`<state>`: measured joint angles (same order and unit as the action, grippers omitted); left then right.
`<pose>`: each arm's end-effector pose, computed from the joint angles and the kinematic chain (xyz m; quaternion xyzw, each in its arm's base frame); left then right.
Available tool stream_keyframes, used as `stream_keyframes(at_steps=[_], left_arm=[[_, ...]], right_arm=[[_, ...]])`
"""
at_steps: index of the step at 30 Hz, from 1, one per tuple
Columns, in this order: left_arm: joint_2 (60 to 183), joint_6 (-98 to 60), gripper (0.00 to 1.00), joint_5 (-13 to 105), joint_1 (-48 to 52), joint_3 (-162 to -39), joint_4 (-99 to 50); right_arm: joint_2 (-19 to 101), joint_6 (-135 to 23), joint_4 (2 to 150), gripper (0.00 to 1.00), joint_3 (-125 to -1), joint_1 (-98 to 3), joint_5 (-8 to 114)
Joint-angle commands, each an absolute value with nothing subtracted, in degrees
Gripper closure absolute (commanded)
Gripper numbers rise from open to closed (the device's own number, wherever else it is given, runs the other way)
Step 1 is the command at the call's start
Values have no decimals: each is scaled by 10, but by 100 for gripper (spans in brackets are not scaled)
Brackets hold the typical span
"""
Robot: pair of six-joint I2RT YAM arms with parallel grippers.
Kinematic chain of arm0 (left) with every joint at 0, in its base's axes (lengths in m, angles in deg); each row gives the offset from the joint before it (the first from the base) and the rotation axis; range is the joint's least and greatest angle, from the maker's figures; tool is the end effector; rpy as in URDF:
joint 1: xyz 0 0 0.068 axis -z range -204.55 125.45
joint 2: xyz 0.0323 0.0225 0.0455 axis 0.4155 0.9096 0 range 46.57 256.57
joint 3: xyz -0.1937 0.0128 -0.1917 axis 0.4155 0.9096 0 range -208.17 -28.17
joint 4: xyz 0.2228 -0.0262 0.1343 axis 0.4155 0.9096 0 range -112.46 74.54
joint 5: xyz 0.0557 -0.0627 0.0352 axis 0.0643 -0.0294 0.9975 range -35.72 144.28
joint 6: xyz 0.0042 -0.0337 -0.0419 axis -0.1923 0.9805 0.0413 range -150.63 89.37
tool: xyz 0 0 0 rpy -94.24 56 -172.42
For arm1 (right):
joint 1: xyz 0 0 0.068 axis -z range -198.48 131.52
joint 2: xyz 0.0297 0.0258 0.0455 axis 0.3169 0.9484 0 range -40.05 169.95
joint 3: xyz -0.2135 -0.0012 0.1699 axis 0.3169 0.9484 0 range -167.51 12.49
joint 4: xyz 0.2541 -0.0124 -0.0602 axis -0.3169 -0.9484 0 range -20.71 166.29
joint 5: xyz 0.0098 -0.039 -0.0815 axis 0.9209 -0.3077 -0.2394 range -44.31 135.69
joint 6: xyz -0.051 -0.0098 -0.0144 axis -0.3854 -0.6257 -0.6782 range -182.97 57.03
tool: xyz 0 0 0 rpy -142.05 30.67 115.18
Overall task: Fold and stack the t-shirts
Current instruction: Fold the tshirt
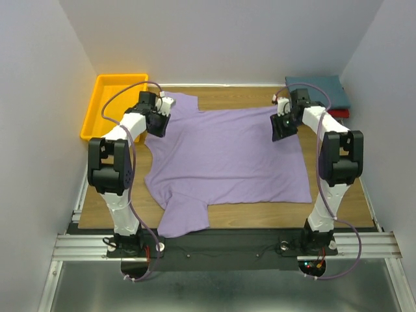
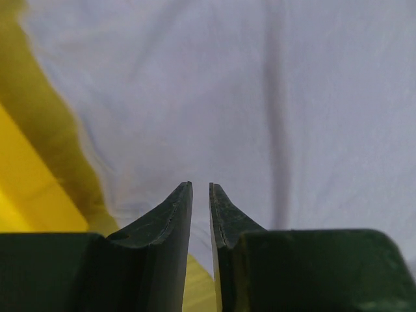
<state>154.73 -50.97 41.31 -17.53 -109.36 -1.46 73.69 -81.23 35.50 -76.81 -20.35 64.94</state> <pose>0.4166 -0.0595 0.2260 0.2587 0.8916 -0.0634 0.3662 0.4186 0.0254 0.2108 -0.2036 0.9419 0.1315 0.2325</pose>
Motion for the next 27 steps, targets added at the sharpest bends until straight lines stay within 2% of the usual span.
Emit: stream_keyframes(at_steps=[1,6,9,15,19,22,23,25,26,27], left_arm=[[1527,-499,73,401,-180,-1062,-18],[1590,-490,75,422,-197,-1081,-23],[1659,-490,78,429,-214,-1145,-8],[1774,-507,79,438,-233,-1339,45],[1874,-515,80,442,-234,-1533,95],[1891,-521,70,415,-233,-1607,115],[1870,-519,63,409,-233,-1609,111],[1837,-522,59,383,-232,-1585,107],[1814,-523,51,364,-231,-1567,102],[1763,-523,51,357,-231,-1543,95]], right_arm=[[732,-847,337,53,-738,-202,646],[787,-845,339,55,-758,-202,629],[838,-835,340,55,-803,-203,621],[943,-802,339,56,-934,-202,613],[993,-771,338,53,-1020,-202,619],[985,-762,334,46,-1055,-204,637],[973,-763,332,43,-1056,-206,643],[924,-775,331,39,-1038,-213,648],[906,-778,330,37,-1026,-216,648],[883,-783,329,36,-1013,-222,649]])
